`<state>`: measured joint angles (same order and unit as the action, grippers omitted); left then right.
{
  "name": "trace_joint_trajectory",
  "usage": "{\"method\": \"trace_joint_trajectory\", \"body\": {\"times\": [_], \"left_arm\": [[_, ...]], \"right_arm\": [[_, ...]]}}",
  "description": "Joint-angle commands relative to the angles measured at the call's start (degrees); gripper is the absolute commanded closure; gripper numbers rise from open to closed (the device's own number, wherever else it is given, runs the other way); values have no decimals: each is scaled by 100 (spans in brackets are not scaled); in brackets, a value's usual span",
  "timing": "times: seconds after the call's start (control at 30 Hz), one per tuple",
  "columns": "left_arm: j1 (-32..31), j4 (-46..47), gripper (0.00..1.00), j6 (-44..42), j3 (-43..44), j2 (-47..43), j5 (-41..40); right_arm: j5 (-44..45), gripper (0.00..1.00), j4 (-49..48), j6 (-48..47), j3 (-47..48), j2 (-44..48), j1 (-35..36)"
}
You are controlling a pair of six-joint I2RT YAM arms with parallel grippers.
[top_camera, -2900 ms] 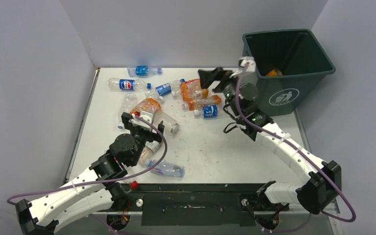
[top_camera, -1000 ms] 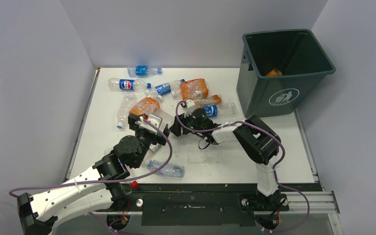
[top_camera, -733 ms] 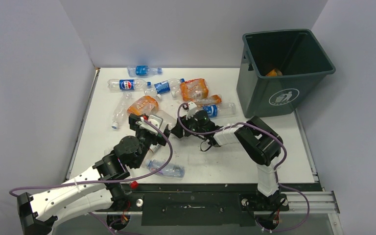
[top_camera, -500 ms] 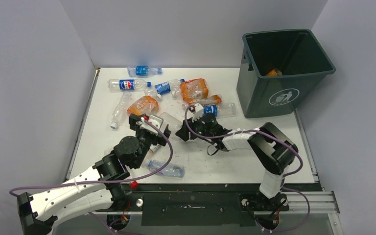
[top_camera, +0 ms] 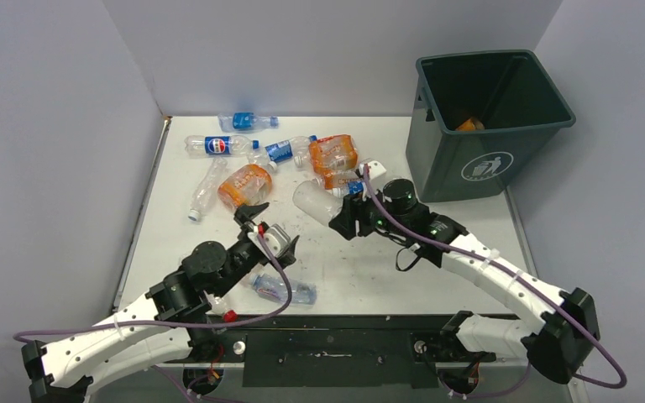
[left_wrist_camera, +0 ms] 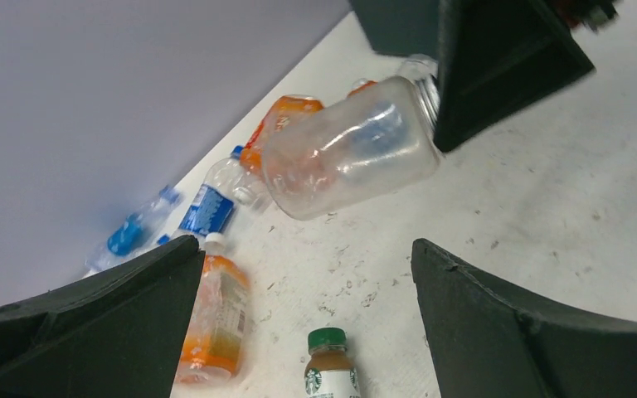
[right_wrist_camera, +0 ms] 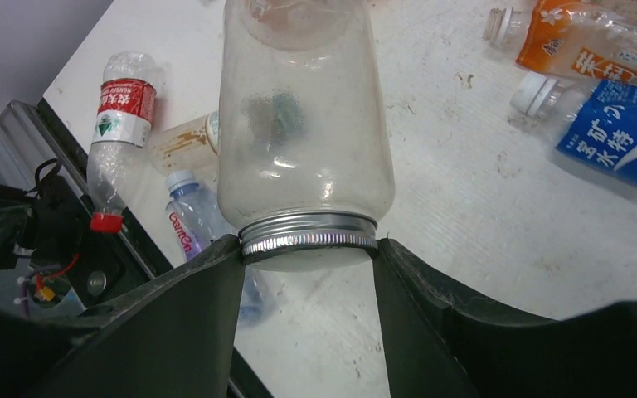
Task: Put the plastic bottles in the bin
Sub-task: Pick up the plastic bottle at the center of the board.
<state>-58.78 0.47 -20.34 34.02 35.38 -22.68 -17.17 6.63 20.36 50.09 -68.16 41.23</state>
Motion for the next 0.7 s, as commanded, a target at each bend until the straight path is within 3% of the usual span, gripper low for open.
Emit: {"method": "trace_joint_trajectory", "body": {"times": [0.0, 0.3, 0.43, 0.67], "left_arm": [[-91, -1009, 4, -1075, 555, 34, 1720], [-89, -1340, 4, -3528, 616, 595, 1344], [-70, -1226, 4, -3806, 776, 923, 1593], [-81, -1594, 4, -3532, 1192, 1225, 2267]], "right_arm": [[138, 95, 2178, -275, 633, 534, 10], [-841, 95, 3171, -621, 1232, 765, 9], [-1160, 95, 3232, -717, 1406, 692, 18], [-1310, 95, 3347, -804, 1656, 647, 36]]}}
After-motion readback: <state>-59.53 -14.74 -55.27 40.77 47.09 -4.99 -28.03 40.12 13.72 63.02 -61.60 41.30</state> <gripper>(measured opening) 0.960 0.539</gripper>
